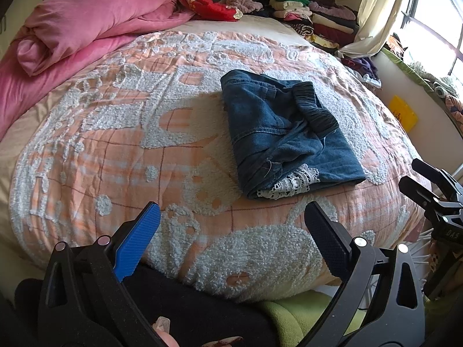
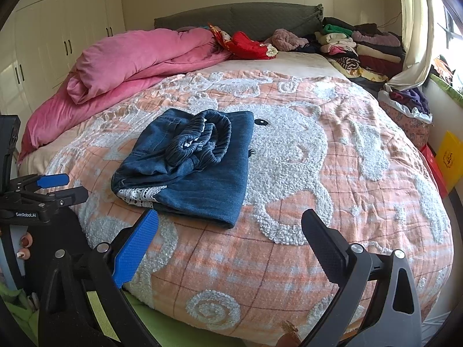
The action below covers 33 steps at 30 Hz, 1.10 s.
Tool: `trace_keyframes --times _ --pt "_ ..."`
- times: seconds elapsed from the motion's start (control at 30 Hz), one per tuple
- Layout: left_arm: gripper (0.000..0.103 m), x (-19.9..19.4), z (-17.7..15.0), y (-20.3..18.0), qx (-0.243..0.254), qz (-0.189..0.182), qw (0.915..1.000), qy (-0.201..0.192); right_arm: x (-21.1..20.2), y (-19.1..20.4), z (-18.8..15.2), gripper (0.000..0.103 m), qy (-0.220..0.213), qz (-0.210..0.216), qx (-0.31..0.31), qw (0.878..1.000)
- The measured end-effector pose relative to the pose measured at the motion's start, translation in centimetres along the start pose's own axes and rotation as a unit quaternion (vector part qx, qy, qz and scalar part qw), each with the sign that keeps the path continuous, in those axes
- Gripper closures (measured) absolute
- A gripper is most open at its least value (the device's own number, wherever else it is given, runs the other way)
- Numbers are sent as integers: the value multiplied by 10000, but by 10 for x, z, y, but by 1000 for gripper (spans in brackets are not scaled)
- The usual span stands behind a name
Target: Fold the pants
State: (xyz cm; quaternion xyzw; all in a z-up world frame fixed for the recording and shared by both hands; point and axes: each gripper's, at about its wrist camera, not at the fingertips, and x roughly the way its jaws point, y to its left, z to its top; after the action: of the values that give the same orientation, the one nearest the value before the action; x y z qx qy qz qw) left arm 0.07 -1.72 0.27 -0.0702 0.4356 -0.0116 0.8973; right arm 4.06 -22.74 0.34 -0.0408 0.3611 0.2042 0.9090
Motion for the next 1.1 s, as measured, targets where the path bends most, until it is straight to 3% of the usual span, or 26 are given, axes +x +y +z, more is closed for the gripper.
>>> trace_keyframes --times 0.97,1.1 --pt "10 0 0 7 -41 27 10000 47 0 -3 -1 4 14 -73 43 10000" --pt "10 1 1 10 -81 196 9998 20 3 -7 -2 4 38 -129 78 9999"
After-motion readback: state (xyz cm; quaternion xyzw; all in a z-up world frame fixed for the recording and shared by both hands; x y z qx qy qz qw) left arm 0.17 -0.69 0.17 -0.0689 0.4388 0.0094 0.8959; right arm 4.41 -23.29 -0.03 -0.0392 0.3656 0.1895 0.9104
